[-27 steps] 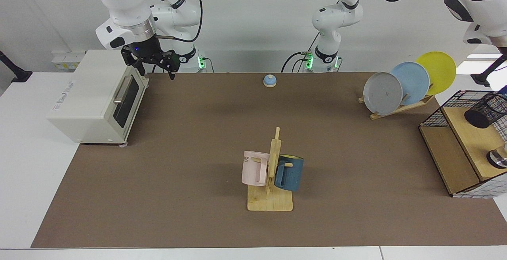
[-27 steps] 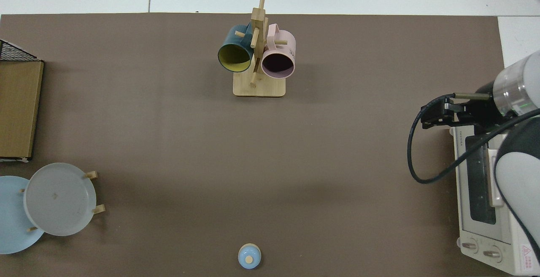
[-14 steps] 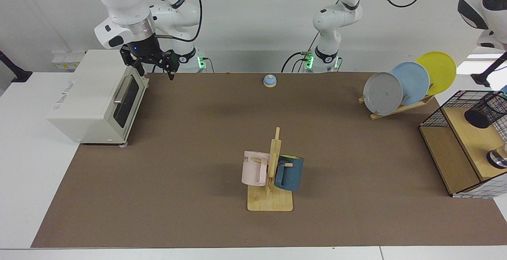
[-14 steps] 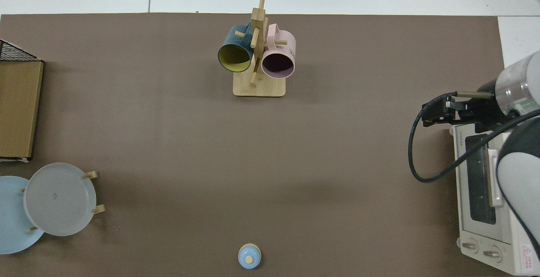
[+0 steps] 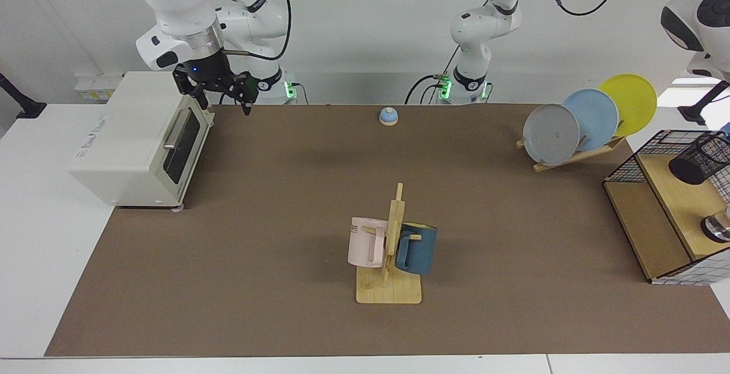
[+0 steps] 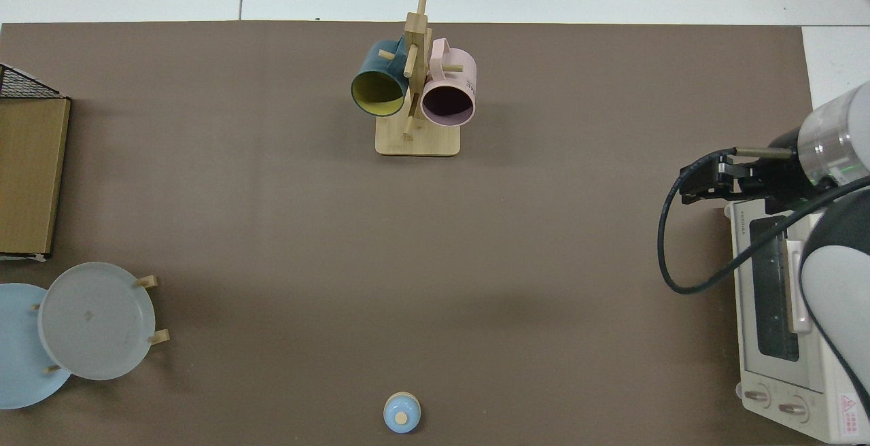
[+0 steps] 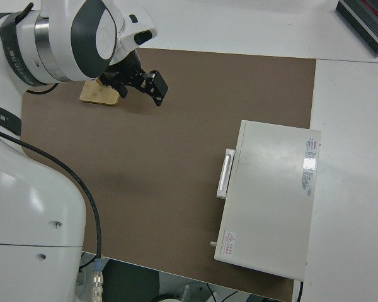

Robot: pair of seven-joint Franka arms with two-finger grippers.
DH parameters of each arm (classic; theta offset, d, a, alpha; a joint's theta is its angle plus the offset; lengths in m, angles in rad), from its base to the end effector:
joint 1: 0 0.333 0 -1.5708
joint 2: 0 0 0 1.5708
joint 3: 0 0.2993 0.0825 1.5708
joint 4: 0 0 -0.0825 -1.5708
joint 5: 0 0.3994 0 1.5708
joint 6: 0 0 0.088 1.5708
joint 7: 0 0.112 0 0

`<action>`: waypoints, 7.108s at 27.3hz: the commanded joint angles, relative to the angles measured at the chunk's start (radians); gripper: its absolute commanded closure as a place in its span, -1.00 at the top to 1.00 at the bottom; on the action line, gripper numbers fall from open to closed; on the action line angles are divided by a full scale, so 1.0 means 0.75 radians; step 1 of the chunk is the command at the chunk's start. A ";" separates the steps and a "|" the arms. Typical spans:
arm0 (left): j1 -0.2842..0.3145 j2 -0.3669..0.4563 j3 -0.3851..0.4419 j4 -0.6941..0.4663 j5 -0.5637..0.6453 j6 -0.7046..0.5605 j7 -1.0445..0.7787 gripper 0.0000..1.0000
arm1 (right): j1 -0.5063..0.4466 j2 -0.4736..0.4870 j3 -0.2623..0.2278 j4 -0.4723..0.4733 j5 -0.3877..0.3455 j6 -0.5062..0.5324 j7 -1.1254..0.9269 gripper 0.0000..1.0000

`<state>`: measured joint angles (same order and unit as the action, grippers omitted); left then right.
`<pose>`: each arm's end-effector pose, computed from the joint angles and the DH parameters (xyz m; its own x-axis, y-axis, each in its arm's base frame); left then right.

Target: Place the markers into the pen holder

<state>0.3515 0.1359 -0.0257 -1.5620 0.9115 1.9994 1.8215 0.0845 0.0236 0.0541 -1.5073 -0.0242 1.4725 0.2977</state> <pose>0.5984 0.2578 0.5937 -0.1467 -0.5929 -0.7918 -0.9847 0.1636 0.0599 0.5617 0.0750 0.6117 0.9858 -0.1608 -0.0490 -0.1590 -0.9865 0.0390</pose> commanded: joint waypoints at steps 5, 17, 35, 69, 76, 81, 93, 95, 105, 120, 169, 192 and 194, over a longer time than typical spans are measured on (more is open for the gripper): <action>0.038 0.015 -0.013 -0.008 0.018 0.026 0.022 -1.00 | -0.029 -0.017 0.016 -0.013 0.012 0.023 -0.037 1.00; 0.057 0.005 -0.013 -0.059 0.008 0.022 0.024 -1.00 | -0.029 -0.017 0.016 -0.013 0.012 0.023 -0.037 1.00; 0.079 0.015 -0.013 -0.155 -0.041 0.056 -0.048 -1.00 | -0.029 -0.017 0.016 -0.013 0.012 0.023 -0.037 1.00; 0.102 0.015 0.014 -0.302 -0.074 0.222 -0.091 -1.00 | -0.029 -0.017 0.016 -0.013 0.012 0.023 -0.037 1.00; 0.104 0.015 0.014 -0.302 -0.094 0.222 -0.091 -1.00 | -0.029 -0.017 0.016 -0.013 0.012 0.023 -0.037 1.00; 0.102 0.015 0.014 -0.302 -0.099 0.218 -0.083 -0.51 | -0.029 -0.017 0.016 -0.013 0.012 0.023 -0.037 1.00; 0.100 0.017 0.016 -0.296 -0.097 0.218 -0.081 -0.29 | -0.029 -0.017 0.018 -0.013 0.012 0.023 -0.037 1.00; 0.100 0.017 0.014 -0.292 -0.097 0.218 -0.081 -0.26 | -0.029 -0.017 0.016 -0.013 0.012 0.023 -0.037 1.00; 0.073 0.009 0.016 -0.227 -0.097 0.179 -0.068 -0.26 | -0.029 -0.017 0.016 -0.013 0.012 0.023 -0.037 1.00; -0.023 -0.073 0.024 -0.051 -0.358 -0.068 -0.023 -0.25 | -0.029 -0.017 0.016 -0.013 0.012 0.023 -0.037 1.00; -0.600 -0.261 0.175 0.031 -1.215 -0.749 -1.788 1.00 | -0.029 -0.017 0.016 -0.013 0.012 0.023 -0.037 1.00; -0.598 -0.206 0.118 0.115 -1.256 -0.770 -1.930 0.97 | -0.027 -0.017 0.016 -0.013 0.012 0.023 -0.037 1.00; -0.598 -0.185 0.112 0.137 -1.256 -0.770 -1.926 0.97 | -0.029 -0.017 0.018 -0.013 0.012 0.023 -0.037 1.00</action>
<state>-0.0866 -0.0425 0.0595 -1.5270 -0.0187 1.4509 0.3917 0.0845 0.0235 0.0546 -1.5073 -0.0242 1.4725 0.2977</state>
